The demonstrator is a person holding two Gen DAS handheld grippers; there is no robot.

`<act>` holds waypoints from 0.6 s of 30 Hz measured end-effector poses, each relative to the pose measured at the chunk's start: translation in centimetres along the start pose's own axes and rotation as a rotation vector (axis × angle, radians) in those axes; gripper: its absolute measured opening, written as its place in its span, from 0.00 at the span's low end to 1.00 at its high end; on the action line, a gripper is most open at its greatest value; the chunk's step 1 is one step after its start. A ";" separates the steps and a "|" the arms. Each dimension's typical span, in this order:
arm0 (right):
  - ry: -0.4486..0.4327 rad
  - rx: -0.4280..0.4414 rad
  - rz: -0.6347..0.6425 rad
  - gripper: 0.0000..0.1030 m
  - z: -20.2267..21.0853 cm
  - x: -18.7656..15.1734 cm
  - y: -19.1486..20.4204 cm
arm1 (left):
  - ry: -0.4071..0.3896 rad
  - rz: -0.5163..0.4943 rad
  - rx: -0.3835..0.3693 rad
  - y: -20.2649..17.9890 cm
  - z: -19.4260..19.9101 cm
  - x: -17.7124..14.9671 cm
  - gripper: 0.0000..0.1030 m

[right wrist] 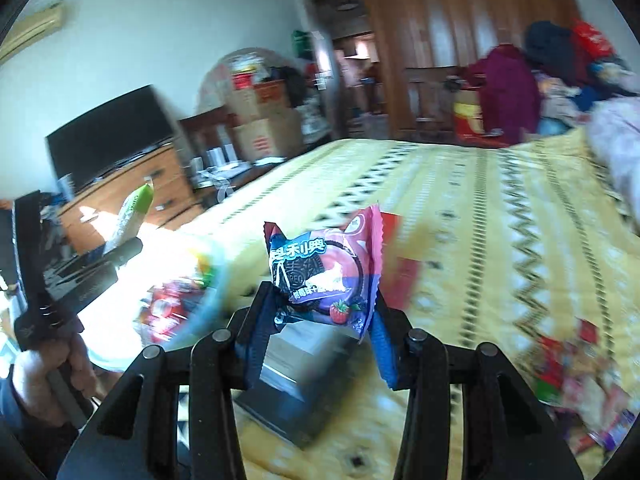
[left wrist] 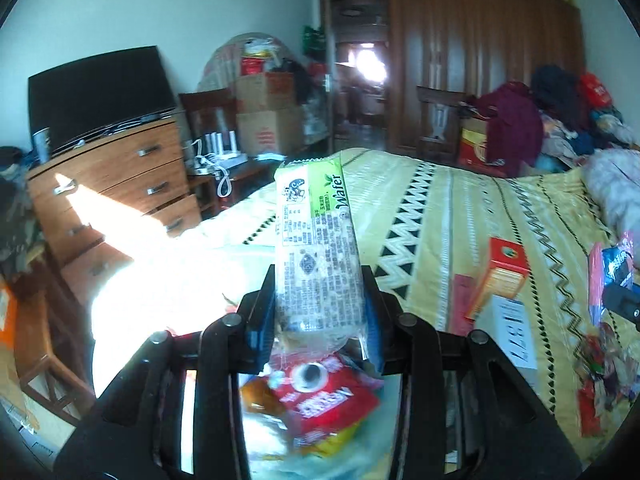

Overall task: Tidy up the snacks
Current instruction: 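Carry the Wafer bar to the glass bowl while the right gripper carries a blue-and-pink packet there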

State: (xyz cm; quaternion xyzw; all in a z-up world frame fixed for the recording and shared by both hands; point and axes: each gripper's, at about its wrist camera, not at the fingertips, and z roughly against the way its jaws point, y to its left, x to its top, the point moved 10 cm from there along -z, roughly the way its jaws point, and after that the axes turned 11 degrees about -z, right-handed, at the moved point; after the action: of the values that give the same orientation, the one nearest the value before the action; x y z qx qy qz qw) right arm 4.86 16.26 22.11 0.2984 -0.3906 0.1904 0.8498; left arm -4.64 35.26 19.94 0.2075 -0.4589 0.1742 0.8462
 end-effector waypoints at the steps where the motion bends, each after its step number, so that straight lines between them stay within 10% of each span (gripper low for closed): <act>1: 0.015 0.029 0.016 0.47 -1.0 0.2 2.0 | 0.012 0.007 0.023 1.1 -0.8 0.0 0.36; 10: 0.226 0.197 0.132 0.48 -11.7 -0.6 17.3 | 0.154 0.048 0.069 6.2 -6.6 -3.1 0.36; 18: 0.327 0.176 0.134 0.49 -19.9 -1.7 19.2 | 0.203 0.032 0.025 7.8 -7.5 -5.1 0.36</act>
State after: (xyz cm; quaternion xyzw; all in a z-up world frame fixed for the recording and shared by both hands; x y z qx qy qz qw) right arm 4.04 43.55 17.40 0.3099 -0.2482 0.3261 0.8579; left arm -5.78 45.20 13.46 0.1922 -0.3718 0.2135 0.8827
